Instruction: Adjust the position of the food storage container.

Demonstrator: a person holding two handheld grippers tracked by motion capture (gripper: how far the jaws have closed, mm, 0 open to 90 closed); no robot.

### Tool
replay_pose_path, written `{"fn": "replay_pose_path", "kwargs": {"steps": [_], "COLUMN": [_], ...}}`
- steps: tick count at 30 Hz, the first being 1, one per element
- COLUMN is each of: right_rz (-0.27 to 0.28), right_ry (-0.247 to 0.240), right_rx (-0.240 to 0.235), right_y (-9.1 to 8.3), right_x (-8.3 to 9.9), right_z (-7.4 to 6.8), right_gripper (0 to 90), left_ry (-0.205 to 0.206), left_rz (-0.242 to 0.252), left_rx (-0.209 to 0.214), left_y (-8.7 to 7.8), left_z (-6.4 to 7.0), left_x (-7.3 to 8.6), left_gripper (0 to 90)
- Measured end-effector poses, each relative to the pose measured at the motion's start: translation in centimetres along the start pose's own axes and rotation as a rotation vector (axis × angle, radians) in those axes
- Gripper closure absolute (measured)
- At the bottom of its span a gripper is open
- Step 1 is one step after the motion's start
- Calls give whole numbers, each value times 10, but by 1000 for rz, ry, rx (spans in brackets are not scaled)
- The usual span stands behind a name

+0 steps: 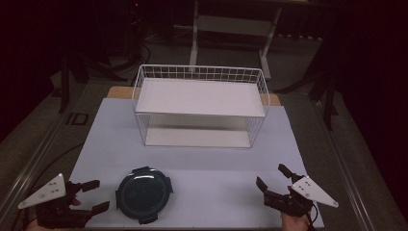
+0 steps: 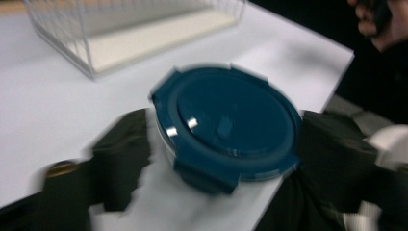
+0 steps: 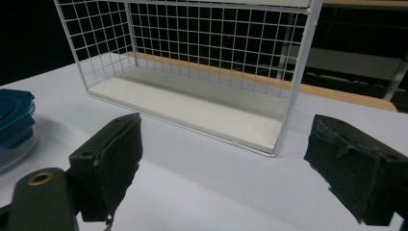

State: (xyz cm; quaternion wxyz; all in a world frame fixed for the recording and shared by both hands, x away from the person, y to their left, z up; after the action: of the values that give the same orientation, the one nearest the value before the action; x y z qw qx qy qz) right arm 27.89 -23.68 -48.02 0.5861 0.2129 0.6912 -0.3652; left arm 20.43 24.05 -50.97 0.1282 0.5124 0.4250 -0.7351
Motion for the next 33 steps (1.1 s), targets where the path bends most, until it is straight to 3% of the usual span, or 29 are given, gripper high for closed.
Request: {"fn": "replay_pose_path", "kwargs": {"steps": [2,4,7,9,13,22,26,33], "right_rz": [-4,-3,-2,-7,-7,-7,-4,-10], "right_ry": [4,3,6,7,8,17,17,17], "right_rx": [-5,-5,-7,-9,-13,-13,-15,-20], "right_y": [0,0,0,1,1,1,0,2], "right_x": [1,1,0,1,2,2,1,2], "right_z": [0,0,0,0,0,1,1,0], "right_gripper": [124,124,124,124,124,125,125,125], "left_ry": [10,15,22,32,65,74,48,55], "left_rz": [-37,-78,-114,-167,-230,-256,-240,-249], "left_rx": [-1,-3,-6,6,-13,-15,-5,-10], "left_y": [2,5,8,13,22,32,33,37], "left_z": [-4,-8,-10,-8,-6,-5,-6,-4], "left_x": [7,13,19,27,36,40,39,35], "left_gripper": [474,578,693,756,887,896,897,897]}}
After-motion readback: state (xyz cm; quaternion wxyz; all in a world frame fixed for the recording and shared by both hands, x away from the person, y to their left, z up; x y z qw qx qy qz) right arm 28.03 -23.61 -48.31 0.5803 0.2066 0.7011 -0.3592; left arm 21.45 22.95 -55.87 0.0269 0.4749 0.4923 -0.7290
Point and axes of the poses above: each handheld gripper's, and its own axes: y roughly forward along the jaws, x roughly out of its underside, z roughly to its right, the point moved 9 cm from there along y, roughly forward along the jaws, and after that the axes turned 10 degrees about -x, right-handed, at the moved point
